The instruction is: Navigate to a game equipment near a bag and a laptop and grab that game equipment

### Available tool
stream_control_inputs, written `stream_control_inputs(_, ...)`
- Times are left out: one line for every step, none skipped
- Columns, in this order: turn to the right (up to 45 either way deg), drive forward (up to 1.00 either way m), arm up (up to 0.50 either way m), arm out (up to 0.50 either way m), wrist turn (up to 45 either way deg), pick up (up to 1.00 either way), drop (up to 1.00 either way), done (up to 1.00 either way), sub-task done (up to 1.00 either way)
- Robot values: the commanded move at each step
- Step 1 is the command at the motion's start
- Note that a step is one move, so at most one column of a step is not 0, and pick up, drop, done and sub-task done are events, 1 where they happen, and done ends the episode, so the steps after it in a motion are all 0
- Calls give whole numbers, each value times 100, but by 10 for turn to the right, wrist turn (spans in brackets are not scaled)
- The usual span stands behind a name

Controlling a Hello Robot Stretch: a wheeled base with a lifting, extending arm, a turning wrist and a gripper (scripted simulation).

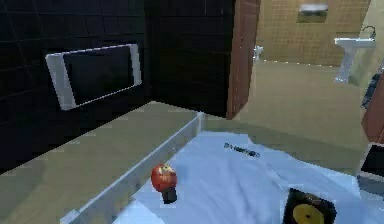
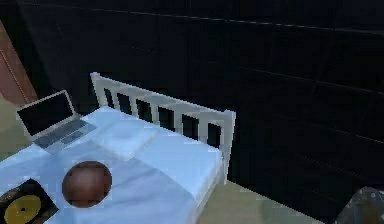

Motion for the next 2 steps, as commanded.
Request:
stream_control_inputs(-300, 0, 0, 0, 0, 0, 0, 0, 0)
stream_control_inputs(0, 0, 50, 0, 0, 0, 0, 0, 0)
